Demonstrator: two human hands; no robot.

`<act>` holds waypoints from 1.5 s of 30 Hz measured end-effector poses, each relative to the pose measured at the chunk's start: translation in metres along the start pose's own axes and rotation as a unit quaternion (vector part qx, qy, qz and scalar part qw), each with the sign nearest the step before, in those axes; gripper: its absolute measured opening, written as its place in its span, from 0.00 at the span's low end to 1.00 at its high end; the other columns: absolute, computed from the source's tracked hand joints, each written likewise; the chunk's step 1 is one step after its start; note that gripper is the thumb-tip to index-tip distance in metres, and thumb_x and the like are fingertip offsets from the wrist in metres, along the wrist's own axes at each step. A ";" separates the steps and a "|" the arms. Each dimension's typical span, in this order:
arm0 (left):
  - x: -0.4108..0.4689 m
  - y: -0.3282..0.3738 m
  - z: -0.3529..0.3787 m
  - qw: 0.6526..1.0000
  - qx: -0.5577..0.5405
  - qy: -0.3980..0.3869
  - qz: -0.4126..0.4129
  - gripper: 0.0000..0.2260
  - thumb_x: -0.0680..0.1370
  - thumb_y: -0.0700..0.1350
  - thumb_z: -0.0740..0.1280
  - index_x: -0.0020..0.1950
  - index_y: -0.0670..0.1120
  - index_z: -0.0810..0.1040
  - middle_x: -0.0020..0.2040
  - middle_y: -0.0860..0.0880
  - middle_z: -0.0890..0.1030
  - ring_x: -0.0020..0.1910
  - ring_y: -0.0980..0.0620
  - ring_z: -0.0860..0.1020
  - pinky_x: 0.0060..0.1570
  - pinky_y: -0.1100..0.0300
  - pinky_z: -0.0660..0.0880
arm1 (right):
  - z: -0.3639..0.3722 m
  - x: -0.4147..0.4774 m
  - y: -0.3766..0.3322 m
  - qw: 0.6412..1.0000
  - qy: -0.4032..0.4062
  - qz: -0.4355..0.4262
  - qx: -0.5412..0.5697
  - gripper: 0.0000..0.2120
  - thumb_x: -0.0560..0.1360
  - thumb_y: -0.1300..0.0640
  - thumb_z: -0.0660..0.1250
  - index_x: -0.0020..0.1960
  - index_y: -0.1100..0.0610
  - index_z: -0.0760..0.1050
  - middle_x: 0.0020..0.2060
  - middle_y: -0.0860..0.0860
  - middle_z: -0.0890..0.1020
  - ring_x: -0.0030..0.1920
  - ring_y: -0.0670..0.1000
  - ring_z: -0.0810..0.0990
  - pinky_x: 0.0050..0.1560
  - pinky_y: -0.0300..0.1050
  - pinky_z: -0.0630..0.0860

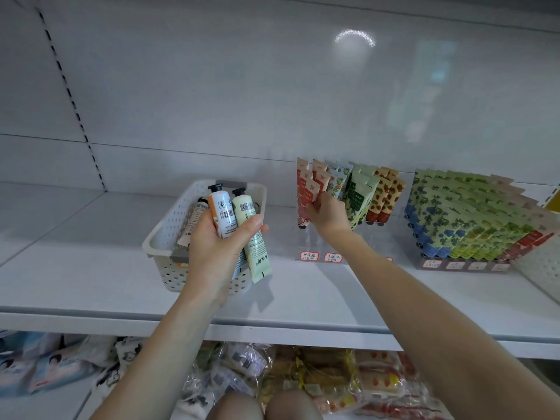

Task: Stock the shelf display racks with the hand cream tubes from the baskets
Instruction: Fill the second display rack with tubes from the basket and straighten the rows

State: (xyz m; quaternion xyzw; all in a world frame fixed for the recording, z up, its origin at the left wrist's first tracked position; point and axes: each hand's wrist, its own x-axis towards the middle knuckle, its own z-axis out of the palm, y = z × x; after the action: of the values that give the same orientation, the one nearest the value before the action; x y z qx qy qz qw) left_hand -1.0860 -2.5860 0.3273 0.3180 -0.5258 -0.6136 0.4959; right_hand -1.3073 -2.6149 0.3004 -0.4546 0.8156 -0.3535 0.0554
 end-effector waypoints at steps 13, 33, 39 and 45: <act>0.000 0.000 -0.001 1.000 -0.001 0.004 -0.003 0.12 0.73 0.39 0.70 0.56 0.43 0.76 0.45 0.49 0.83 0.43 0.53 0.84 0.44 0.55 0.79 | -0.003 -0.003 -0.002 1.000 0.001 0.003 0.005 0.13 0.77 0.54 0.63 0.53 0.65 0.73 0.47 0.58 0.81 0.45 0.58 0.80 0.45 0.55 0.79; 0.000 0.000 -0.006 1.000 -0.005 0.006 0.008 0.10 0.73 0.38 0.70 0.54 0.43 0.76 0.45 0.47 0.83 0.43 0.52 0.84 0.42 0.58 0.80 | -0.001 -0.007 -0.002 1.000 -0.018 0.002 -0.020 0.15 0.77 0.53 0.63 0.55 0.63 0.76 0.48 0.59 0.82 0.45 0.58 0.80 0.40 0.47 0.76; -0.001 -0.001 -0.004 1.000 0.000 0.002 0.013 0.11 0.73 0.39 0.70 0.55 0.43 0.76 0.45 0.48 0.84 0.43 0.52 0.84 0.45 0.56 0.79 | -0.004 -0.009 -0.005 0.999 -0.021 0.010 -0.023 0.15 0.77 0.51 0.64 0.54 0.64 0.75 0.46 0.59 0.81 0.43 0.58 0.79 0.38 0.46 0.73; 0.000 -0.001 -0.005 1.000 -0.010 0.003 0.010 0.10 0.73 0.39 0.70 0.53 0.44 0.76 0.42 0.51 0.84 0.43 0.52 0.84 0.41 0.59 0.80 | -0.004 -0.011 -0.004 0.999 -0.015 0.007 -0.028 0.14 0.78 0.51 0.63 0.52 0.63 0.75 0.45 0.60 0.80 0.42 0.57 0.78 0.37 0.45 0.69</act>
State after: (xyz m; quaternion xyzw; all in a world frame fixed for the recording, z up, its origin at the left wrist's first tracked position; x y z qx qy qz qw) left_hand -1.0815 -2.5883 0.3250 0.3096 -0.5210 -0.6129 0.5070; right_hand -1.3001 -2.6059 0.3032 -0.4560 0.8271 -0.3235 0.0578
